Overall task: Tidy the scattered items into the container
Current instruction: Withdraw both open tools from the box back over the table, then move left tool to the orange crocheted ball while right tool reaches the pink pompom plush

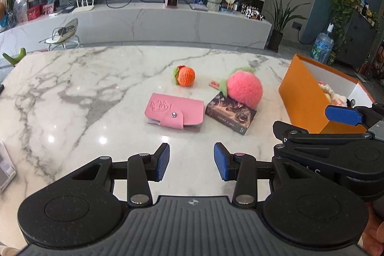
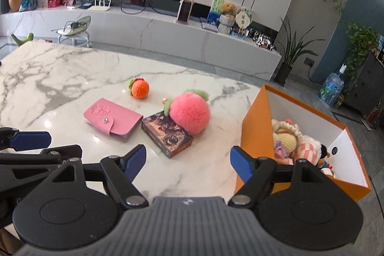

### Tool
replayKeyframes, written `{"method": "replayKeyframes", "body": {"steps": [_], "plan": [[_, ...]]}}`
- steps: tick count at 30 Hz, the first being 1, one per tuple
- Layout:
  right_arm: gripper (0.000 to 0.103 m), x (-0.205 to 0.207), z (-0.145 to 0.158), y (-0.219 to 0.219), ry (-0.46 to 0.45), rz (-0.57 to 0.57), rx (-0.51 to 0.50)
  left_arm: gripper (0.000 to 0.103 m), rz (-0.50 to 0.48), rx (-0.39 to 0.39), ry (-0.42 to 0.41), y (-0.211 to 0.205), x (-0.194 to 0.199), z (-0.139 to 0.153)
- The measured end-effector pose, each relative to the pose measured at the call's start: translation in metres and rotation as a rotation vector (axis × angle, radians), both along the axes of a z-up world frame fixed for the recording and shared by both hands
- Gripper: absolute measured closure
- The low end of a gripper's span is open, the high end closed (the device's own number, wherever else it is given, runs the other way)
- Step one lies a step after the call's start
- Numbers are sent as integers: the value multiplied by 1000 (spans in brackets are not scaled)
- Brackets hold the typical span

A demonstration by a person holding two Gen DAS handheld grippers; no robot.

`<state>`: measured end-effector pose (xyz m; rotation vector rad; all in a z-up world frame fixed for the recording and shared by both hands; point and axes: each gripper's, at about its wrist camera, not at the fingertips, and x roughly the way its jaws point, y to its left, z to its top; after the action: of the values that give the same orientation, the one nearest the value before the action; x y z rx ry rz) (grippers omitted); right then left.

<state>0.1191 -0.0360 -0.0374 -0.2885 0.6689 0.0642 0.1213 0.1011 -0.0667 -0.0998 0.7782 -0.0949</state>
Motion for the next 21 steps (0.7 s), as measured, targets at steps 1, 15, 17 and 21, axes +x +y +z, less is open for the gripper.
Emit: {"method": "replayKeyframes", "body": {"steps": [1, 15, 17, 21], "plan": [[24, 4, -3, 0, 7, -1, 0, 56, 0, 1, 6, 0, 3, -2], [20, 54, -44, -6, 82, -5, 12, 56, -10, 21, 92, -7, 48, -34], [20, 62, -50, -8, 91, -6, 16, 56, -11, 24, 98, -9, 55, -39], [20, 77, -62, -12, 85, -11, 11, 56, -23, 23, 97, -12, 68, -47]]}}
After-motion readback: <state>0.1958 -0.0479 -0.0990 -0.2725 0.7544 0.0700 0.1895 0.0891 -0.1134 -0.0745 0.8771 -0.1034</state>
